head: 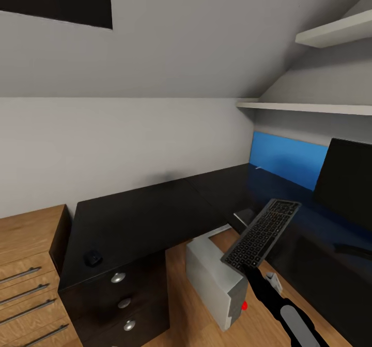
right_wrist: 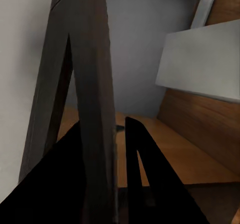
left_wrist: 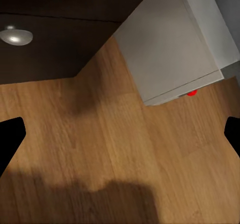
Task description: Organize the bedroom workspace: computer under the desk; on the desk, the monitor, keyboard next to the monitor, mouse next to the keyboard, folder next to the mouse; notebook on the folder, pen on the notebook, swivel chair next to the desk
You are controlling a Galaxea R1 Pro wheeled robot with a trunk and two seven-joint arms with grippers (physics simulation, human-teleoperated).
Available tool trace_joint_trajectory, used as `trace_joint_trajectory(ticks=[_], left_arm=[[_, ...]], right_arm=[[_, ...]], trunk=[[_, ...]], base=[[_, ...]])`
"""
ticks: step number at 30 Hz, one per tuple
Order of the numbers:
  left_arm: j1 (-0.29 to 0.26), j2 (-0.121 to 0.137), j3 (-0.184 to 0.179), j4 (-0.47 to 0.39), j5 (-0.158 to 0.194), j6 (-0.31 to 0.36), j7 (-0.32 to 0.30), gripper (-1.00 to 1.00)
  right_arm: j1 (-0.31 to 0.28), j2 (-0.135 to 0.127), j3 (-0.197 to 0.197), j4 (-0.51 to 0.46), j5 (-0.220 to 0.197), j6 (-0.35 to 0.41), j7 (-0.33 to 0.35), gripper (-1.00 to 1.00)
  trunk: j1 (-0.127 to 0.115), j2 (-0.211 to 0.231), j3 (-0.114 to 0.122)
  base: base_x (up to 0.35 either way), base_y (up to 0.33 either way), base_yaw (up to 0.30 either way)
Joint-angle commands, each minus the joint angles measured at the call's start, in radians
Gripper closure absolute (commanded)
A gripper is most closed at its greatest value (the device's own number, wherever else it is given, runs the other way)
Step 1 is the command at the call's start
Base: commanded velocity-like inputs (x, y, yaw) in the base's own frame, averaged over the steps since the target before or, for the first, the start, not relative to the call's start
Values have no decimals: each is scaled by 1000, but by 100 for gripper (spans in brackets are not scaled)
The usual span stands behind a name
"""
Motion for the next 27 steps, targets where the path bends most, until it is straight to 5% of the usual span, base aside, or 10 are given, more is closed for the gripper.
trace_joint_trajectory(ticks=[1, 7, 15, 22, 27], left_arm=[[-2, 1, -6, 0, 11, -7, -5, -100], [-2, 0, -6, 0, 10, -8, -5, -100], [-2, 0, -7, 1, 10, -7, -4, -100], [-2, -1, -7, 1, 11, -7, -3, -100], [-2, -2, -9, 1, 11, -7, -3, -100]], right_arm=[[-1, -1, 1, 0, -11, 3, 0, 100], [-1, -1, 4, 0, -9, 3, 2, 100], [-1, -1, 5, -5, -8, 1, 23, 100], [-1, -1, 14, -9, -1, 5, 234, 100], [-1, -4, 114, -9, 10, 5, 413, 100]], trunk=[[0, -1, -1], [0, -1, -1], [-31, 55, 24], [-58, 104, 46], [-77, 139, 62]], base=[[0, 0, 0], [0, 0, 0], [0, 0, 0], [0, 0, 0], [0, 0, 0]])
